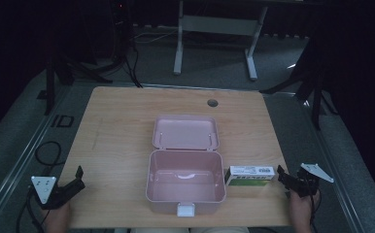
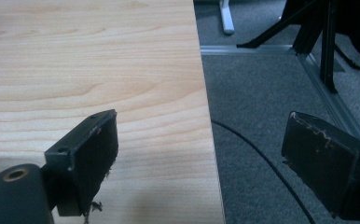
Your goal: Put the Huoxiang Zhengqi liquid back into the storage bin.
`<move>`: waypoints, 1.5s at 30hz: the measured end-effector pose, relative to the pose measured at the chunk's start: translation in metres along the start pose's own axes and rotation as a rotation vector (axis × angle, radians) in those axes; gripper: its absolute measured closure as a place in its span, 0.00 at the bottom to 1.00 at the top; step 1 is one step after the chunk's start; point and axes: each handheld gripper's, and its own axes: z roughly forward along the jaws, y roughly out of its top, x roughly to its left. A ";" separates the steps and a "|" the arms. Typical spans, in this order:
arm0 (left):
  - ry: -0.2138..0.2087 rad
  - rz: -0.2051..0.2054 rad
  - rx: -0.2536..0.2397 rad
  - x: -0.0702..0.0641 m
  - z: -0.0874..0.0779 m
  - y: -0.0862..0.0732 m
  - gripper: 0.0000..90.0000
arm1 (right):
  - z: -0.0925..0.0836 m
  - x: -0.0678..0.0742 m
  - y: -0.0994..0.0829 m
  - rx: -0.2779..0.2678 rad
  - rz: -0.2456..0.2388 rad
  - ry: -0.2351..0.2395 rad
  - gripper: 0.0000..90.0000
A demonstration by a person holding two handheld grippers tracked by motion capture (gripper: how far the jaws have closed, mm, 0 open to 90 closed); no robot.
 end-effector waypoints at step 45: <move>-0.025 -0.006 0.011 0.002 0.001 0.001 0.02 | -0.026 0.013 0.019 0.559 -0.558 0.493 0.14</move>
